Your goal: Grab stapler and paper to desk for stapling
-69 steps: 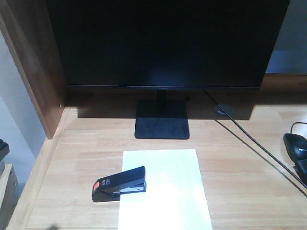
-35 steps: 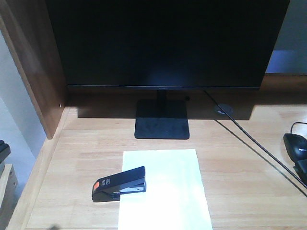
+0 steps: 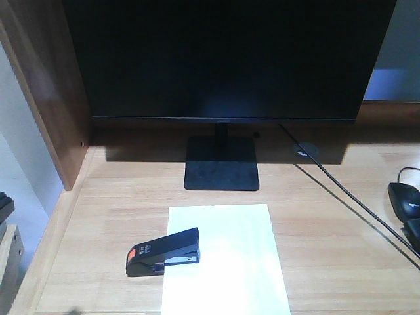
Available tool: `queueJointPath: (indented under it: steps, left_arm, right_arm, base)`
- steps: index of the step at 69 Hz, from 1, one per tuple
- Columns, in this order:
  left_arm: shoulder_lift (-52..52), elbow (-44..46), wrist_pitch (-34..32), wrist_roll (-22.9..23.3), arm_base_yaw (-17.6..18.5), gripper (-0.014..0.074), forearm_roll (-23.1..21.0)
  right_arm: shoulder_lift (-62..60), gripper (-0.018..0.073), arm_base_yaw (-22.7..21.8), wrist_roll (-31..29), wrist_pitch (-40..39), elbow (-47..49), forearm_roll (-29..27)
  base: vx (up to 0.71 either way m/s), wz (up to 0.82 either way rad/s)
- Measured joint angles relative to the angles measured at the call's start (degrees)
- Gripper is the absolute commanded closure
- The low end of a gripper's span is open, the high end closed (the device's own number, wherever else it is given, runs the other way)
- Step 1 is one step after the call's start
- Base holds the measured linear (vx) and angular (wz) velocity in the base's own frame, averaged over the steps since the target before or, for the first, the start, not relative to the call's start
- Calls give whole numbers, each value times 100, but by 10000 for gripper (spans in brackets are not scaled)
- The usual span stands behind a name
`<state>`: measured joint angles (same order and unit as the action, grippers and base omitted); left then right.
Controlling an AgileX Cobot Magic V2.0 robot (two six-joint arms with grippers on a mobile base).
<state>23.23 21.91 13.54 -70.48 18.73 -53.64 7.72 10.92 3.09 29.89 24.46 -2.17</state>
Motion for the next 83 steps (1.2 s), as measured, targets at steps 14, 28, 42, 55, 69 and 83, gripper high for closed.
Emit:
queueJointPath:
  steps: [14,28,42,55,69,83]
  left_arm:
    - [0,0,0,243,0,603,152]
    - [0,0,0,2589,0,603,1482]
    - [0,0,-37,5293,0,603,3596]
    - [0,0,-242,6211,0,603,4491]
    - [-51,-6,-298,6276,-165,603,4565]
    - [-898,-404,-314,6282,-641,603,4565]
  right_arm:
    - [0,562,0,0,0,0,0]
    - [0,562,0,0,0,0,0]
    - [0,562,0,0,0,0,-4]
    - [0,562,0,0,0,0,-11]
    - [0,562,0,0,0,0,-11]
    - [0,562,0,0,9,0,-11]
  base:
    - [0,0]
    - [0,0]
    - [0,0]
    - [0,0]
    - [0,0]
    - [0,0]
